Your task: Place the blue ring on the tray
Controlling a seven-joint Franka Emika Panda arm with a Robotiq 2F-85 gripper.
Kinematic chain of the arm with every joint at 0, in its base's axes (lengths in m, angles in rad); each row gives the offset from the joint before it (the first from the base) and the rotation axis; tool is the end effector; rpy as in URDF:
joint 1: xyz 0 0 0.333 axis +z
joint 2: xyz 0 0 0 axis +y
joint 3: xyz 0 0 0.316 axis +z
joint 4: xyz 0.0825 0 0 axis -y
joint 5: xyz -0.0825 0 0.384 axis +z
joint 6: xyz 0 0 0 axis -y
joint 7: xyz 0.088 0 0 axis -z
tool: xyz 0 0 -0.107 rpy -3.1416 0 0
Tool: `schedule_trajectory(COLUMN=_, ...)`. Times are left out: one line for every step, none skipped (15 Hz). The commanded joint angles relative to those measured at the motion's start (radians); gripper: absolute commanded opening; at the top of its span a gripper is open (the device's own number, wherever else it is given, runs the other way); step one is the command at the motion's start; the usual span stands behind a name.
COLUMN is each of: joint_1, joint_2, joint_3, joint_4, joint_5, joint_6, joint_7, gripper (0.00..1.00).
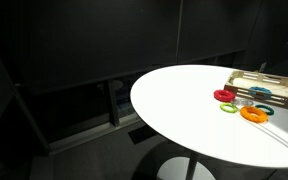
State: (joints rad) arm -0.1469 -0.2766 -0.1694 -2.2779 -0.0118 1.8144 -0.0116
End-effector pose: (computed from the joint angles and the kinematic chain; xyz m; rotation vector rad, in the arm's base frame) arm 0.4204 -0.1414 0.4509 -3.0319 0.4428 0.2805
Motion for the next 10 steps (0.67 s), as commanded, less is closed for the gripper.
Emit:
schedule_trajectory(joint_1=0.005, joint_2=-0.074, joint_3=0.008, joint_4=0.012, joint_5=-0.005, joint_6=-0.077, joint_7=-0.056, gripper=1.00)
schedule_trajectory(joint_1=0.006, joint_2=-0.089, joint_3=0.009, joint_4=0.011, joint_5=-0.005, joint_6=-0.085, joint_7=-0.064, gripper=1.00)
schedule_trajectory(joint_1=0.007, joint_2=-0.103, joint_3=0.009, joint_4=0.010, joint_5=-0.004, joint_6=-0.092, joint_7=-0.069, gripper=1.00)
schedule_trajectory(joint_1=0.007, joint_2=-0.113, joint_3=0.010, joint_4=0.007, joint_5=-0.003, joint_6=-0.092, joint_7=-0.067, gripper=1.00)
schedule_trajectory(joint_1=0.007, joint_2=-0.119, joint_3=0.010, joint_4=0.002, joint_5=0.000, joint_6=-0.092, joint_7=-0.066, gripper=1.00)
schedule_trajectory(joint_1=0.003, joint_2=-0.096, joint_3=0.011, joint_4=0.003, joint_5=0.000, joint_6=-0.072, joint_7=-0.046, gripper=1.00)
schedule_trajectory(joint_1=0.003, joint_2=-0.103, joint_3=0.011, joint_4=0.003, joint_5=0.000, joint_6=-0.076, joint_7=-0.046, gripper=1.00)
schedule_trajectory(joint_1=0.003, joint_2=-0.107, joint_3=0.011, joint_4=0.002, joint_5=0.000, joint_6=-0.077, joint_7=-0.046, gripper=1.00)
schedule_trajectory(joint_1=0.004, joint_2=-0.108, joint_3=0.011, joint_4=0.002, joint_5=0.000, joint_6=-0.077, joint_7=-0.047, gripper=1.00)
schedule_trajectory(joint_1=0.004, joint_2=-0.108, joint_3=0.011, joint_4=0.001, joint_5=0.000, joint_6=-0.077, joint_7=-0.047, gripper=1.00)
